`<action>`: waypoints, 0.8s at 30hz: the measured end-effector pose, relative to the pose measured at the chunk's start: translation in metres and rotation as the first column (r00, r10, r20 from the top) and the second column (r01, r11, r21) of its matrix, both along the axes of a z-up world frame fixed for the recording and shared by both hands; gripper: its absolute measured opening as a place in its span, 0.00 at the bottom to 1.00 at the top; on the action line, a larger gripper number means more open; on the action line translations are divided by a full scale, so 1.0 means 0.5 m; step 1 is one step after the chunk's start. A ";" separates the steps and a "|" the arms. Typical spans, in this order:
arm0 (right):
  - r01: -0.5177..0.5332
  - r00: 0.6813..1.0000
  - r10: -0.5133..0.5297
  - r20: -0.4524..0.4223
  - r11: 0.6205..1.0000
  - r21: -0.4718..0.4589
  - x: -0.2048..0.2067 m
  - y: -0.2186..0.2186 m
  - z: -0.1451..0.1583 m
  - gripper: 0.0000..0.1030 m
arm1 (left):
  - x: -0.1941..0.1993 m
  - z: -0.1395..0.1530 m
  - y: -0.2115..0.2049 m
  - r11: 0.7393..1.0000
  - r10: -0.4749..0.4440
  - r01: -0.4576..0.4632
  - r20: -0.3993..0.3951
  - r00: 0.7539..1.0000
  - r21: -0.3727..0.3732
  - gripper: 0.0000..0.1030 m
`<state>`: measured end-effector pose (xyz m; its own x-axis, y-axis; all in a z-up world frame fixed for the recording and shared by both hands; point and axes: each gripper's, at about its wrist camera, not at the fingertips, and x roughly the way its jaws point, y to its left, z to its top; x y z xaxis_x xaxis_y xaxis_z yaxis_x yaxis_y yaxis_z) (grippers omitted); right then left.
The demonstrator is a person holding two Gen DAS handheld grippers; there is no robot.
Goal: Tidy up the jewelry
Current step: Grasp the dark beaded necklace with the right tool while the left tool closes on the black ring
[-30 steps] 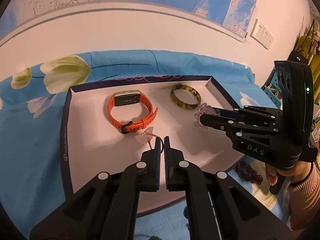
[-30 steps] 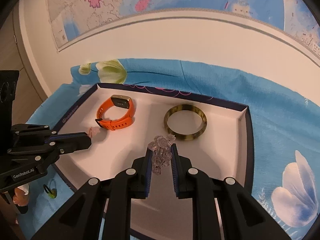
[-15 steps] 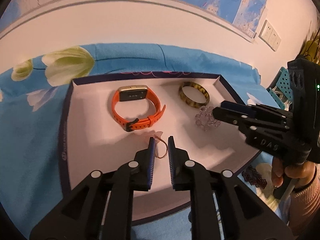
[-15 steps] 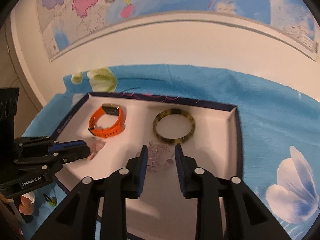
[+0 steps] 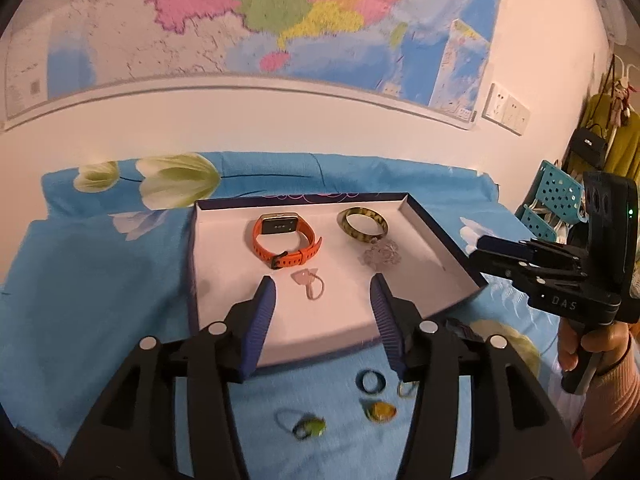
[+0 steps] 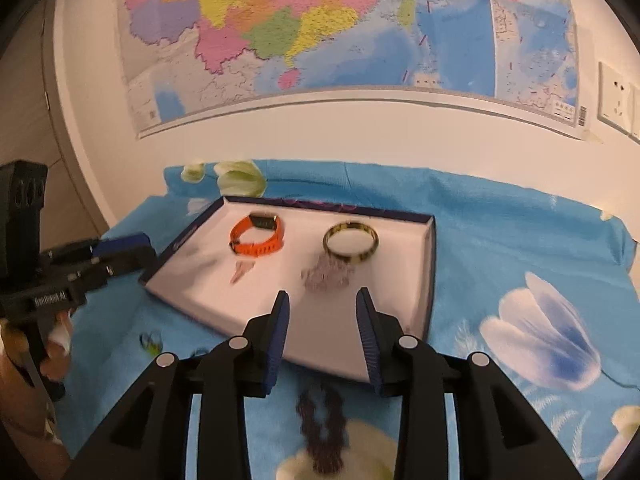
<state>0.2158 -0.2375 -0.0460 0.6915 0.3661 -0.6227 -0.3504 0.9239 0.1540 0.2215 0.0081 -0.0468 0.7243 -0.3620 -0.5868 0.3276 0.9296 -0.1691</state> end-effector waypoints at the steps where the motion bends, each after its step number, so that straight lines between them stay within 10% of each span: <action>1: 0.001 1.000 -0.001 -0.004 1.000 -0.002 -0.010 -0.005 -0.003 0.32 | -0.009 0.000 0.001 1.000 -0.001 0.001 0.002 1.000 0.002 0.48; 24: 0.007 0.988 -0.014 -0.153 0.999 -0.046 -0.073 -0.005 -0.121 0.38 | -0.064 -0.123 -0.102 0.983 -0.129 0.147 -0.154 0.980 0.112 0.43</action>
